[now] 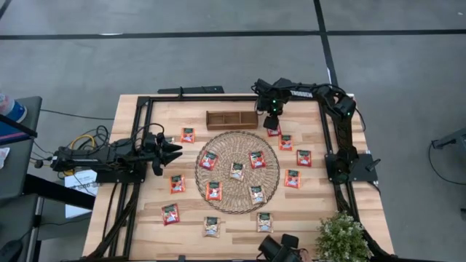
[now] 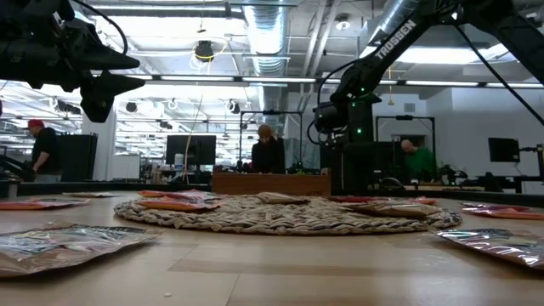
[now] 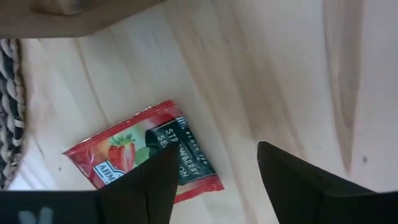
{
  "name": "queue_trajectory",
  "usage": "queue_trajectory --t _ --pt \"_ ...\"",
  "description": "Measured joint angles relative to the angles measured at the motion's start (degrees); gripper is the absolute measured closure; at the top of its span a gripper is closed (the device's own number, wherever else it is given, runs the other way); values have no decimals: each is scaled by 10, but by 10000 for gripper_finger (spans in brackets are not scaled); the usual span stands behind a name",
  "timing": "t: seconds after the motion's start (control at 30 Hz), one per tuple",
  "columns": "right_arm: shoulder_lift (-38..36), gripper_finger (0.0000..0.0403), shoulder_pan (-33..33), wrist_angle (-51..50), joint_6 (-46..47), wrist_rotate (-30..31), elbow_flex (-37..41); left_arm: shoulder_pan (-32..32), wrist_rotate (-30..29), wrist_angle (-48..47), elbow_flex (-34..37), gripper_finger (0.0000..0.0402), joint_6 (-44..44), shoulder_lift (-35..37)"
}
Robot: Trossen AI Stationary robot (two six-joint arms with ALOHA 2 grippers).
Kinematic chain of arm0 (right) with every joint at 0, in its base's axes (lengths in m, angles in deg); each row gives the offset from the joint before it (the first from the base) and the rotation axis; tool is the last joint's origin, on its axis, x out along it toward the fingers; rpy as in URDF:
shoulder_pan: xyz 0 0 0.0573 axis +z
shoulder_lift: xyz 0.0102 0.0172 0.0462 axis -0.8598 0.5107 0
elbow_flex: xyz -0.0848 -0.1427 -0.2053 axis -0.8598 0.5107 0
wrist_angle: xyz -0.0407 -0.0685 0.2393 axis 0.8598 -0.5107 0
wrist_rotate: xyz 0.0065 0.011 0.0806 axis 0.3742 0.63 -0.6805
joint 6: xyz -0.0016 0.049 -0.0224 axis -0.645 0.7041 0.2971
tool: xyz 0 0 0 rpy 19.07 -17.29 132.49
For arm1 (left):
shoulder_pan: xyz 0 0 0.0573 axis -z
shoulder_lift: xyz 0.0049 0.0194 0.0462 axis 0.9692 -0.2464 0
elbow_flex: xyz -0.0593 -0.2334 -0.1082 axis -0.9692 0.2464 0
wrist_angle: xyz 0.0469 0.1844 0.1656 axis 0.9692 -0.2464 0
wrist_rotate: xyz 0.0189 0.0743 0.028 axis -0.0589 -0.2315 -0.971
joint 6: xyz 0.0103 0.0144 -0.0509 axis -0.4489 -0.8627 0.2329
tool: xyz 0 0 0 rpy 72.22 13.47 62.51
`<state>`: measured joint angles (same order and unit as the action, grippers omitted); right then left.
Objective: Pick & Place Tea
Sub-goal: Put the red tea bag into the right section of the wooden organizer
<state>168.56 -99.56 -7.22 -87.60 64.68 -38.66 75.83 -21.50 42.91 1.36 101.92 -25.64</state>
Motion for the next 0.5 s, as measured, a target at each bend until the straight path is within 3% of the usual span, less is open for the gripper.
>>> queue_trajectory --t 0.5 --pt "-5 214 9 24 30 15 41 0 0 0 0 247 0 0"
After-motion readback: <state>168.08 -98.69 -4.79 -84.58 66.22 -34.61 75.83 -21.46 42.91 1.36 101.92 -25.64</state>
